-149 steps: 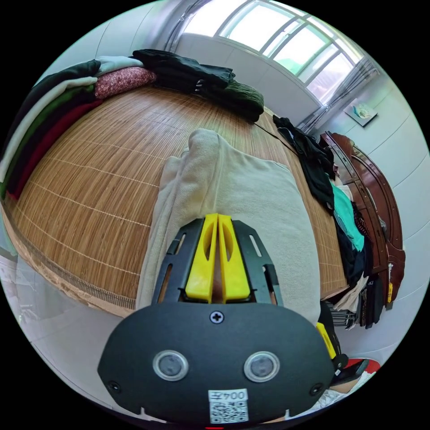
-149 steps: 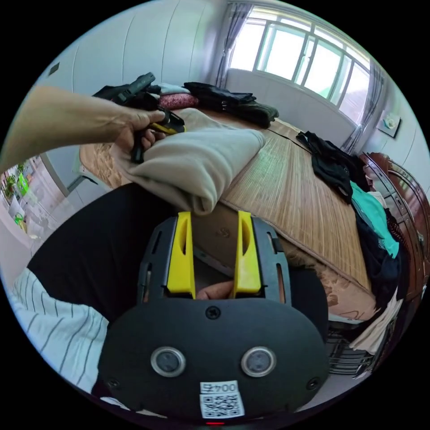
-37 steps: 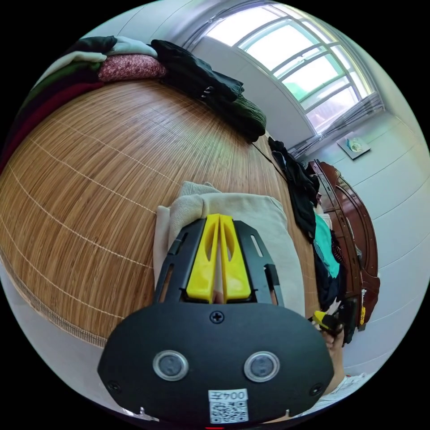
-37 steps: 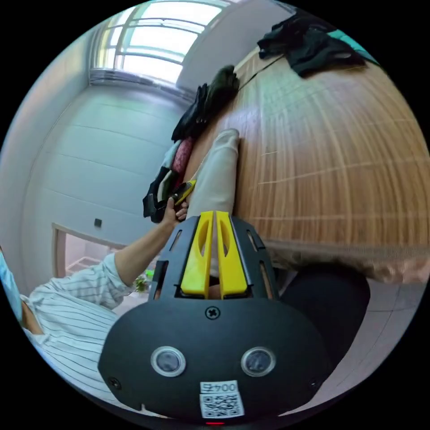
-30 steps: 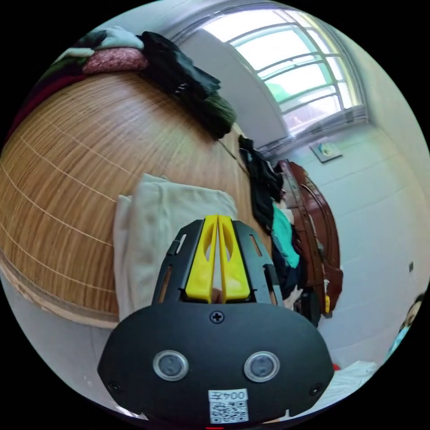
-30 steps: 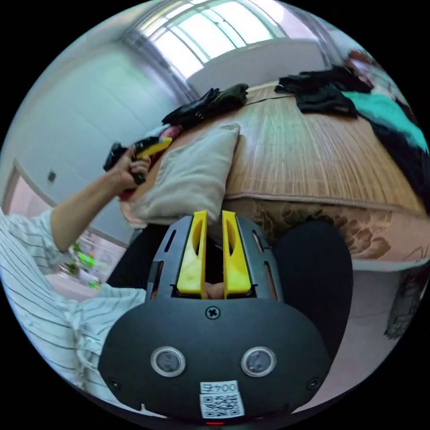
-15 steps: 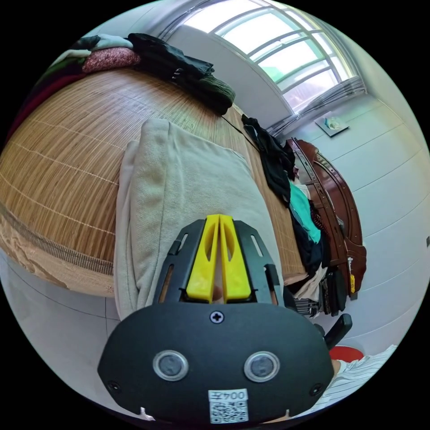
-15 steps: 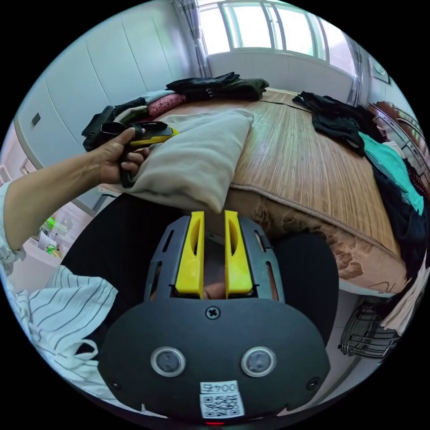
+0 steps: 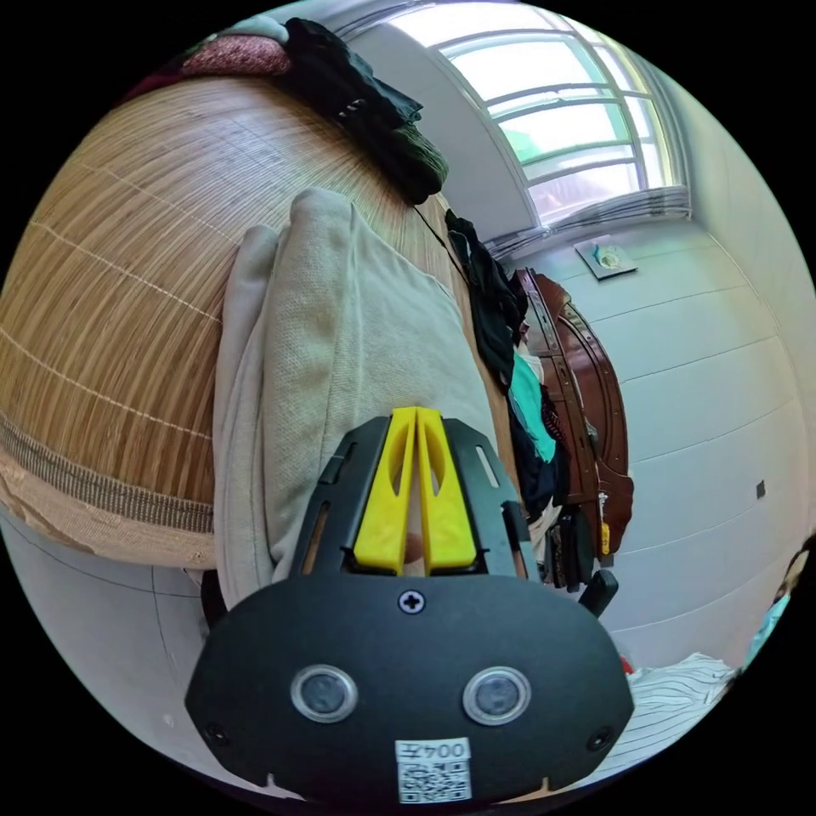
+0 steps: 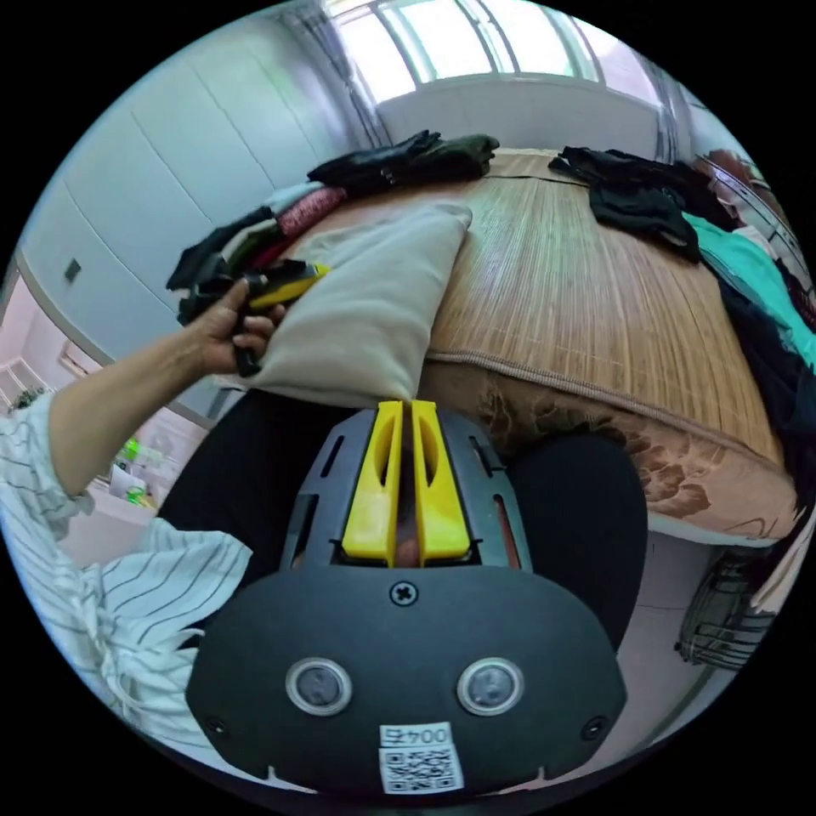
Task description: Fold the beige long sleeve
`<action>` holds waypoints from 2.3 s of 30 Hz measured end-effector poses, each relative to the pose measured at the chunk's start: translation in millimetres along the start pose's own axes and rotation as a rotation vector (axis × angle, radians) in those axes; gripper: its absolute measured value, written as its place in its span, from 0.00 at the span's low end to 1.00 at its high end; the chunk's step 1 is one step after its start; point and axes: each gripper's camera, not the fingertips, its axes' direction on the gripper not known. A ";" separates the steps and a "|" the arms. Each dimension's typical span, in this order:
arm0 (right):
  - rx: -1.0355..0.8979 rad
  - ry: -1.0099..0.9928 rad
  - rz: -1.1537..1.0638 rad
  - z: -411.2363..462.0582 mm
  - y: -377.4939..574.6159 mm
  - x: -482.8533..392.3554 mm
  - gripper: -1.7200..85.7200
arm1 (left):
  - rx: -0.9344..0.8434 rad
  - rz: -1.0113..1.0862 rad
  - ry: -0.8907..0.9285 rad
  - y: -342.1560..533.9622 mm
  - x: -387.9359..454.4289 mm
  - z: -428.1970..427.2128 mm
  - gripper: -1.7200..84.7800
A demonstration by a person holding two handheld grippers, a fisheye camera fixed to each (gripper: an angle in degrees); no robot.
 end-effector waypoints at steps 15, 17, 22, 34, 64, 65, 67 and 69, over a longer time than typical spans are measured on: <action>0.065 -0.094 -0.109 17.4 4.2 -57.6 0.01 | 0.061 -0.062 0.113 58.4 -81.5 54.0 0.02; 0.109 -0.073 -0.101 1.1 17.2 -49.9 0.01 | 0.169 -0.032 0.221 83.5 -87.2 17.6 0.02; 0.161 -0.104 -0.004 -8.8 16.2 -40.7 0.02 | 0.270 0.038 -0.073 164.3 -106.8 -37.4 0.02; -0.029 0.020 -0.206 65.4 -97.1 -99.6 0.06 | 0.102 0.344 -0.610 413.1 -119.7 263.2 0.02; 0.104 -0.148 -0.111 27.6 -75.8 30.5 0.03 | 0.056 0.378 -0.513 170.3 -38.4 341.8 0.03; 0.095 -0.155 -0.091 29.3 -71.1 39.4 0.04 | 0.004 0.407 -0.477 189.3 -22.4 340.4 0.03; 0.078 -0.158 -0.088 33.4 -68.8 50.8 0.05 | -0.185 0.432 -0.566 199.8 -33.6 387.0 0.03; 0.054 -0.195 -0.088 23.8 -76.7 63.5 0.07 | -0.113 0.398 -0.505 190.3 -40.5 350.2 0.03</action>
